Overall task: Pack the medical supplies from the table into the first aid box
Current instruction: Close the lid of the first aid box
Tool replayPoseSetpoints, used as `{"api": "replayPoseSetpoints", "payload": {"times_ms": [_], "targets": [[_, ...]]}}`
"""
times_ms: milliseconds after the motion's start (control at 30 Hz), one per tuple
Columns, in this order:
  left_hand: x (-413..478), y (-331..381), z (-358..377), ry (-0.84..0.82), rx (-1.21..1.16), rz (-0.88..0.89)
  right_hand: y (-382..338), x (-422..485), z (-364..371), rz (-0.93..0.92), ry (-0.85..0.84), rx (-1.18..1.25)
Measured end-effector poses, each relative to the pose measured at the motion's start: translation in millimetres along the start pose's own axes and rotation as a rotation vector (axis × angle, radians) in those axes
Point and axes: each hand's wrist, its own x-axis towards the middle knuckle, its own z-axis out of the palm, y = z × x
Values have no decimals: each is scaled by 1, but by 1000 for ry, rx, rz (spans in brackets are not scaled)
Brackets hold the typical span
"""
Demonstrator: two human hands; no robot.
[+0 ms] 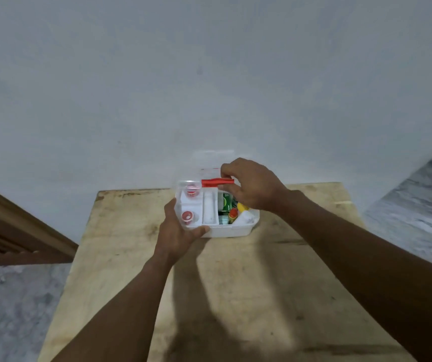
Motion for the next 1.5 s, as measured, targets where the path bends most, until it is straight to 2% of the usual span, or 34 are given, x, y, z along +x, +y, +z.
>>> {"api": "replayPoseSetpoints", "payload": {"times_ms": [167, 433, 733, 833, 1000, 1167, 1300, 1500], "targets": [[-2, -3, 4, 40, 10, -33, -2, -32, 33, -88, 100, -77], [-9, -11, 8, 80, -53, 37, -8, -48, 79, 45, 125, -170], [-2, -24, -2, -1, -75, 76, -24, -60, 95, 127, 50, -228], [-2, -28, -5, -21, -68, 100, -24, -67, 92, 117, -11, -152], [-5, -29, -15, -125, -97, 261, -16, -64, 84, 144, -43, -42], [-4, -22, -17, -78, 199, 276, -19, -65, 97, 131, 82, -111], [-2, -26, -20, -88, 269, 317, -22, -68, 97, 109, 207, 13], [-9, -27, -11, -39, 95, 388, 13, -89, 114, 264, 391, 101]]}}
